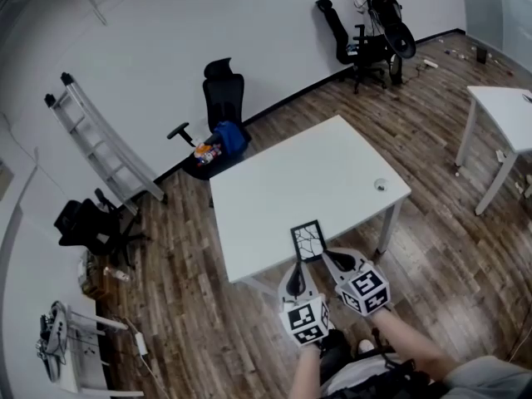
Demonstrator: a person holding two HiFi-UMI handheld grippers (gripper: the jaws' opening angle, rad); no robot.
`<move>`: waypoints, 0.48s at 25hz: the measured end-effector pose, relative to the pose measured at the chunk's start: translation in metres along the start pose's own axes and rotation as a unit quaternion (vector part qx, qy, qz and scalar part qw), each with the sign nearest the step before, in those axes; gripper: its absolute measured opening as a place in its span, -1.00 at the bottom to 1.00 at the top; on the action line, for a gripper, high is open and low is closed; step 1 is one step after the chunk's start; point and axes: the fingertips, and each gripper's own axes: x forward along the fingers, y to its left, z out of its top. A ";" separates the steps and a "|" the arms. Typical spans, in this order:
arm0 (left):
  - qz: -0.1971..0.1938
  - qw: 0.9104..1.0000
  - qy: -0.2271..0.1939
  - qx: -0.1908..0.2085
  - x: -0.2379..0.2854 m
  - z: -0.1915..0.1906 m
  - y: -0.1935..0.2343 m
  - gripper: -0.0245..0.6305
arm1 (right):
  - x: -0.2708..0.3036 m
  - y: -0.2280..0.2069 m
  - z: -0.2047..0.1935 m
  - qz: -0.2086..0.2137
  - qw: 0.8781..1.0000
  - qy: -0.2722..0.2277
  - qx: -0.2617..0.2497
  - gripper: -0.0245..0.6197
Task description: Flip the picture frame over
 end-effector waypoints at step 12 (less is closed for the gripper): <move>-0.039 0.999 0.032 -0.016 0.088 -0.019 0.057 -0.93 | 0.093 -0.027 -0.014 -0.041 0.999 0.031 0.005 -0.94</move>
